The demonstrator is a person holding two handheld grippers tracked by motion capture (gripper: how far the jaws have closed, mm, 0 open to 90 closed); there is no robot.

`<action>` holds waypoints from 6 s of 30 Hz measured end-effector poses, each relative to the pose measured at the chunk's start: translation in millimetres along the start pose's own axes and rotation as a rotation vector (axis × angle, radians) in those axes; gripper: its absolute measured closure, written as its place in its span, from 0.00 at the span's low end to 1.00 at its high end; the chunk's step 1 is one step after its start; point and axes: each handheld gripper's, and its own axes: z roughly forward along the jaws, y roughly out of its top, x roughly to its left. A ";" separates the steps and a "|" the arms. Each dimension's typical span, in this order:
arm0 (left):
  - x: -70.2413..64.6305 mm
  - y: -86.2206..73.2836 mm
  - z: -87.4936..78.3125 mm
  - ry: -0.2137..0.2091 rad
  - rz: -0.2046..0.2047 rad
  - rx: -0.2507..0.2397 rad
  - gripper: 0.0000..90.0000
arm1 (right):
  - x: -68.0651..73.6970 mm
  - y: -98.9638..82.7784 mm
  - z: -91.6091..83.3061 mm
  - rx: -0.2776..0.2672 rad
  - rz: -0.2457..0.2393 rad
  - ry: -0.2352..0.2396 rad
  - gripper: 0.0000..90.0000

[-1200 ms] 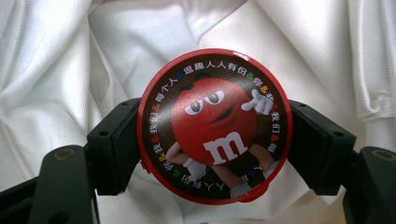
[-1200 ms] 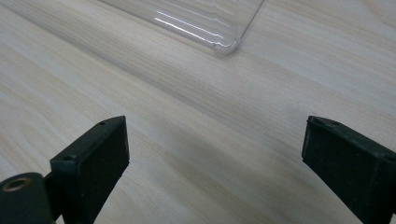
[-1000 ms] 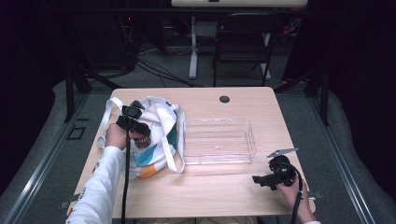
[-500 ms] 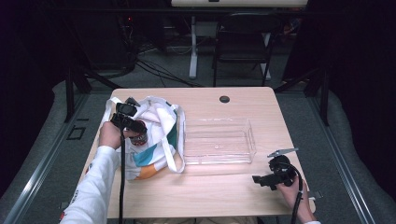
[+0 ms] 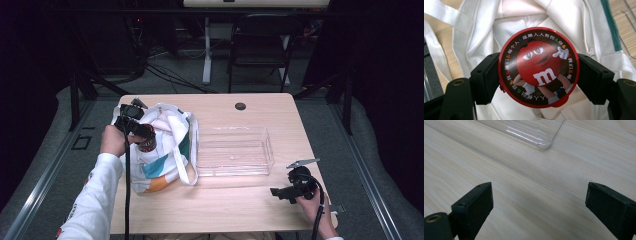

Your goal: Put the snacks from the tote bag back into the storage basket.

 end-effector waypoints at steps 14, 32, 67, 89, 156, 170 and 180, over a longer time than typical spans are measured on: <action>-8.8 9.5 -19.3 0.004 0.035 -0.031 0.29 | -0.4 0.2 -0.5 -0.002 0.000 0.003 0.08; -20.1 21.3 -32.6 0.004 0.060 -0.052 0.29 | -0.7 0.2 -1.3 -0.005 0.007 0.006 0.08; -53.6 45.0 -41.4 -0.020 0.147 -0.078 0.29 | -0.8 0.1 -1.3 -0.004 0.007 0.010 0.08; -81.1 58.4 -40.5 -0.050 0.202 -0.103 0.29 | -0.8 0.2 -1.7 -0.004 0.009 0.011 0.08; -158.3 60.4 1.7 -0.214 0.299 -0.128 0.29 | -0.9 -0.2 -2.5 -0.012 0.009 0.014 0.09; -168.0 48.7 27.5 -0.236 0.299 -0.099 0.29 | -0.9 -0.2 -2.4 -0.013 0.010 0.017 0.09; -172.5 41.0 44.9 -0.228 0.301 -0.066 0.30 | -0.6 -0.3 -2.3 -0.016 0.013 0.016 0.09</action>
